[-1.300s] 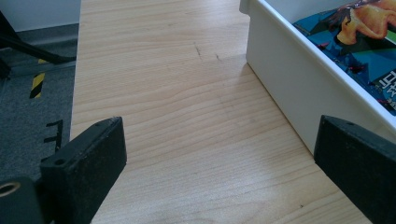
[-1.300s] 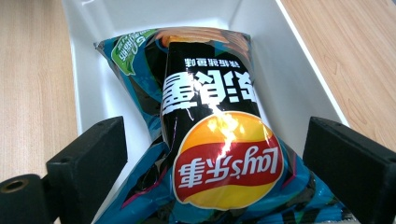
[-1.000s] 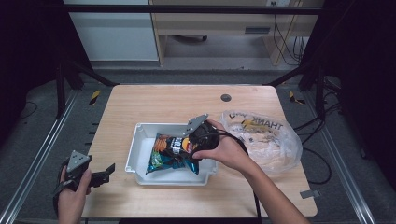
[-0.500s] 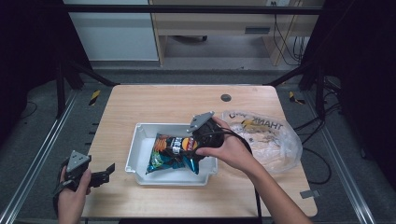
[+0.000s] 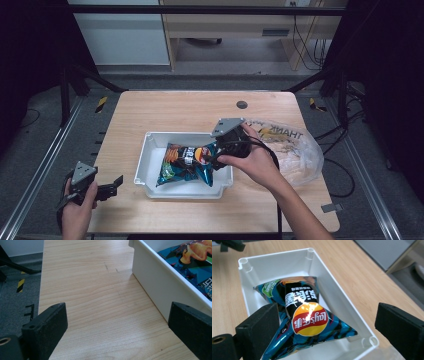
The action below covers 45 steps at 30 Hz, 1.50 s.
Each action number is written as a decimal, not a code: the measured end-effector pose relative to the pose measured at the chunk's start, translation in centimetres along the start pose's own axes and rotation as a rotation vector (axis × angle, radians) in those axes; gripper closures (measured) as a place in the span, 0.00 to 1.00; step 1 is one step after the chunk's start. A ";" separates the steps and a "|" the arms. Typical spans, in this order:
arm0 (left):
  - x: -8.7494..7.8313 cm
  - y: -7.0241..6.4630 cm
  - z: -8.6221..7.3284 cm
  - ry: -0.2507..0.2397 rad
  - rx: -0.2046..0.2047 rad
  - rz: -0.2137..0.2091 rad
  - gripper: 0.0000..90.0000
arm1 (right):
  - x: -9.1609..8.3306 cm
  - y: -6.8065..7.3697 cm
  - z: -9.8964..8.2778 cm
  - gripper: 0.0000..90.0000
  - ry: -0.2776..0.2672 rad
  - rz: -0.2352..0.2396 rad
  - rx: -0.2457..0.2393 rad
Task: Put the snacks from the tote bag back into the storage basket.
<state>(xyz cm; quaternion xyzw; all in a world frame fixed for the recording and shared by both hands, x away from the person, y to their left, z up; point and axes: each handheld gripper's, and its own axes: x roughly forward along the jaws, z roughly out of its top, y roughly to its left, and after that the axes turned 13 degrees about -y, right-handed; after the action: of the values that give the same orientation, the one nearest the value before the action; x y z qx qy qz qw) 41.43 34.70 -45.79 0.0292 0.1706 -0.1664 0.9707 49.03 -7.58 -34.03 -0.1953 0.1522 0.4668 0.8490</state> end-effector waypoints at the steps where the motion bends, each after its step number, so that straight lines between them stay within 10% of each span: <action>1: 0.0 0.0 0.0 -0.001 0.000 0.001 0.03 | -0.4 0.0 0.1 0.07 -0.007 -0.013 0.002; 20: -0.1 0.3 -0.1 0.000 -0.010 0.015 0.03 | -7.3 0.2 -1.5 0.07 -0.096 -0.178 0.045; 45: -0.1 0.2 -0.1 0.003 -0.013 0.015 0.03 | -10.8 -0.1 -8.6 0.06 -0.084 -0.311 0.172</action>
<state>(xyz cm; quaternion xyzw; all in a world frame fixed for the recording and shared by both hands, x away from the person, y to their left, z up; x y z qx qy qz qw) 41.38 34.97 -45.88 0.0246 0.1727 -0.1580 0.9719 42.90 -19.64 -36.77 -0.1234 0.1240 0.3228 0.9302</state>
